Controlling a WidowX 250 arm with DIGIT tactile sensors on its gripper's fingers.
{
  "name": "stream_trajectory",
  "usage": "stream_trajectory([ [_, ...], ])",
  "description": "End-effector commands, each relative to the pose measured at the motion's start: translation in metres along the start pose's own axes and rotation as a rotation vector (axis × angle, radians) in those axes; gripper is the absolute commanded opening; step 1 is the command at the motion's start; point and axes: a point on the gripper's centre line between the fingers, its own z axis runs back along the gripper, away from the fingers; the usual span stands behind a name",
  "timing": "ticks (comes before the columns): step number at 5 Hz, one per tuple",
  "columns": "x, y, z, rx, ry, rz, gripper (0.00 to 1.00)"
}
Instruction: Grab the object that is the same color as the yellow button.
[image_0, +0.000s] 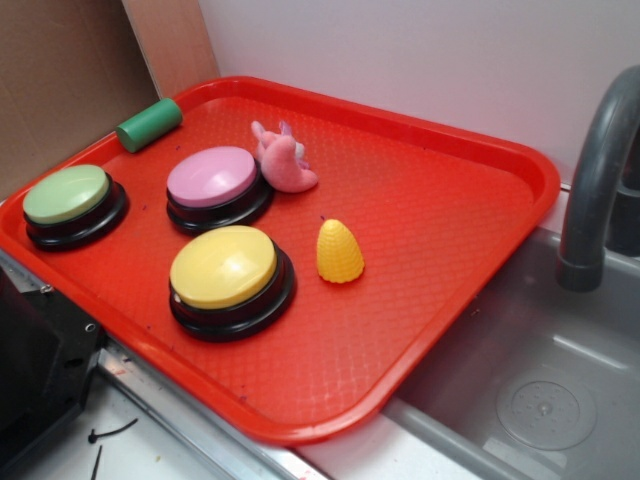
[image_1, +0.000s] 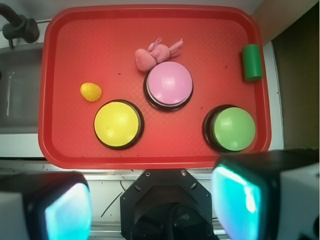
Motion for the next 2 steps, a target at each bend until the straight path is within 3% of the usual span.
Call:
stream_trajectory([
  [1,0.0,0.0,0.0,0.0,0.0,0.0,1.0],
  [2,0.01,-0.016,-0.012,-0.012,-0.036,0.04,1.0],
])
